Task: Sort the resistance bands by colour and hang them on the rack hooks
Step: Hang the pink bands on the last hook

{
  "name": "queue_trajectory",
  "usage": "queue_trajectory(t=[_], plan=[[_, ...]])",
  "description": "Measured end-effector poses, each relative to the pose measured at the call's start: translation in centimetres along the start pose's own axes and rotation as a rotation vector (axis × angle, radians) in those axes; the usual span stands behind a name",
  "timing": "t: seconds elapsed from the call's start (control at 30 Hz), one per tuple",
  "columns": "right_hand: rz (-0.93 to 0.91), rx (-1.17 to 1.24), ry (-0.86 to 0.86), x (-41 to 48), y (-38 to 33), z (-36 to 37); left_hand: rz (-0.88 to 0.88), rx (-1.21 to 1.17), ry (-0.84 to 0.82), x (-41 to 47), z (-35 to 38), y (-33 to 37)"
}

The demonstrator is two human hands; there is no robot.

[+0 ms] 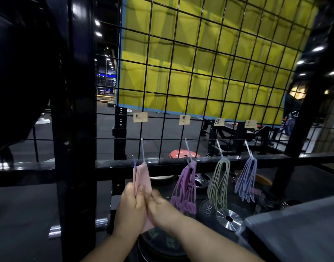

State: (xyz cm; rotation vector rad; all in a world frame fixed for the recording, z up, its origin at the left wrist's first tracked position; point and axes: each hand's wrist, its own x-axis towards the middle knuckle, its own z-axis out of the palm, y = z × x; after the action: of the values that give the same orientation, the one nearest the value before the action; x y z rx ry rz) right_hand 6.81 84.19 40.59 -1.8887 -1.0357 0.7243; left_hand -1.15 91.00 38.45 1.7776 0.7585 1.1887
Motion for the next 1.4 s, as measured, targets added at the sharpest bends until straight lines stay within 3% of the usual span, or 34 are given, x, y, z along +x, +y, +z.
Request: queue_trajectory(t=[0.37,0.97,1.1,1.2,1.27,1.33,1.4], plan=[[0.023,-0.188,-0.055,-1.5,1.3,-0.5,0.018,0.102,-0.083,-1.7,-0.4,-1.7],[0.029,-0.254,-0.048,-1.2,2.0,-0.3,-0.029,0.219,-0.12,-2.5,-0.3,-2.3],[0.029,-0.317,-0.059,-1.2,2.0,-1.0,0.038,0.402,0.02,-2.0,-0.6,-1.9],[-0.013,-0.489,0.057,-1.7,2.0,-1.6,0.024,0.383,0.214,-1.7,-1.2,-1.1],[-0.096,-0.585,0.206,-2.5,1.8,-2.4,0.208,0.33,0.321,-1.6,-1.6,0.1],[-0.181,-0.567,0.379,-3.3,1.7,-3.5,0.474,0.261,0.288,-1.7,-1.3,1.3],[-0.262,-0.428,0.578,-3.8,2.0,-4.9,0.634,0.171,0.127,-1.8,0.0,2.2]])
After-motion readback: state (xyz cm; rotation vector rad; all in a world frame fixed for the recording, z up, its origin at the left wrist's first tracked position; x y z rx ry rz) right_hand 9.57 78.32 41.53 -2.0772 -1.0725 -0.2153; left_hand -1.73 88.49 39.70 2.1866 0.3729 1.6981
